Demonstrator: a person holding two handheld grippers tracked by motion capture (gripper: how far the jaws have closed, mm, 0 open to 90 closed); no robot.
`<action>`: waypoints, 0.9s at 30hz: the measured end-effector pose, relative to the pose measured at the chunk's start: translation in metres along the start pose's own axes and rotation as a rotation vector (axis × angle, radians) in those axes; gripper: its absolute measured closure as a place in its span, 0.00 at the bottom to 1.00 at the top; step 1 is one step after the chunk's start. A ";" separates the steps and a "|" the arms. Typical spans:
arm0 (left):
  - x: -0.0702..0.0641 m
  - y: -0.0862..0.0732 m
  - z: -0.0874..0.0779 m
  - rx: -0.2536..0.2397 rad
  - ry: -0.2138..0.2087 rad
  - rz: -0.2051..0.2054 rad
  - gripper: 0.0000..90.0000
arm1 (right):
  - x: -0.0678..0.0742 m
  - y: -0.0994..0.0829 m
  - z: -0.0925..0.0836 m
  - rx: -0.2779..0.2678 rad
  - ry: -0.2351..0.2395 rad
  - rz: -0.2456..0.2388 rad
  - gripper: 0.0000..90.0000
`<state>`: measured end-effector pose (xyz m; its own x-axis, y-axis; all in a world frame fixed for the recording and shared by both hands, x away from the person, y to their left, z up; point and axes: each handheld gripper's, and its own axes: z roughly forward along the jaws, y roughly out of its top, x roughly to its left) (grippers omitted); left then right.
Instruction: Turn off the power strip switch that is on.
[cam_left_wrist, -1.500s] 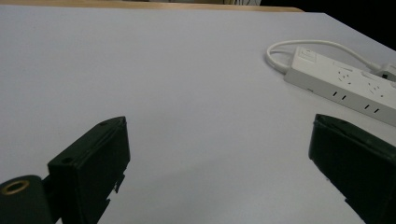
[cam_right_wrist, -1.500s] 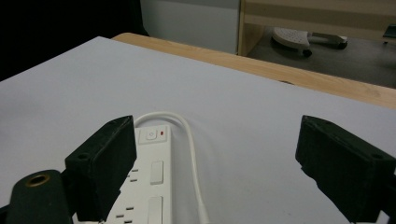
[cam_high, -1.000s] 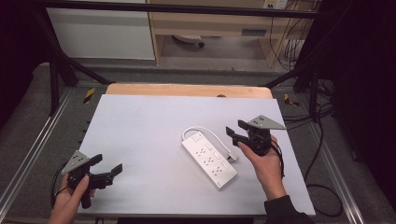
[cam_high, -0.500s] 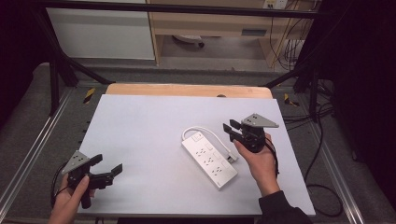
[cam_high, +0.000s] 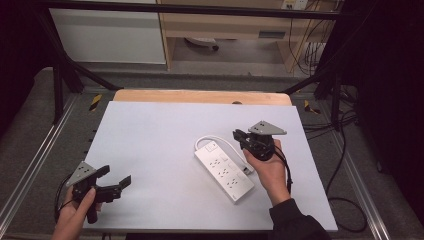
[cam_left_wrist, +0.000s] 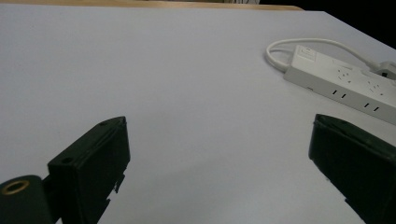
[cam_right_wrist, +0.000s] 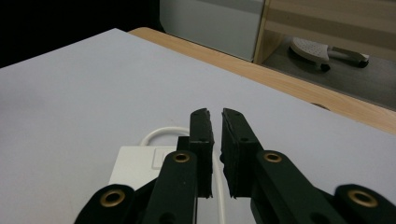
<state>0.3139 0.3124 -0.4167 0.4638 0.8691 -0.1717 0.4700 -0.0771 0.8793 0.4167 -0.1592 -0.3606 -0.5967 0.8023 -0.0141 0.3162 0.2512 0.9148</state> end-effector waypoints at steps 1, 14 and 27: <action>0.000 0.000 0.000 0.000 0.000 0.000 0.06 | 0.000 0.000 0.000 0.000 0.000 0.000 0.94; 0.000 0.000 0.000 -0.002 -0.001 -0.004 0.06 | 0.007 -0.003 0.017 0.039 0.024 -0.022 1.00; 0.001 0.000 -0.001 -0.003 0.000 -0.001 0.06 | 0.011 -0.012 0.030 0.089 0.037 0.002 1.00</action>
<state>0.3138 0.3133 -0.4167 0.4634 0.8692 -0.1725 0.4683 -0.0749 0.8804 0.4285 -0.1370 -0.3837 -0.6222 0.7829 0.0044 0.3809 0.2978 0.8754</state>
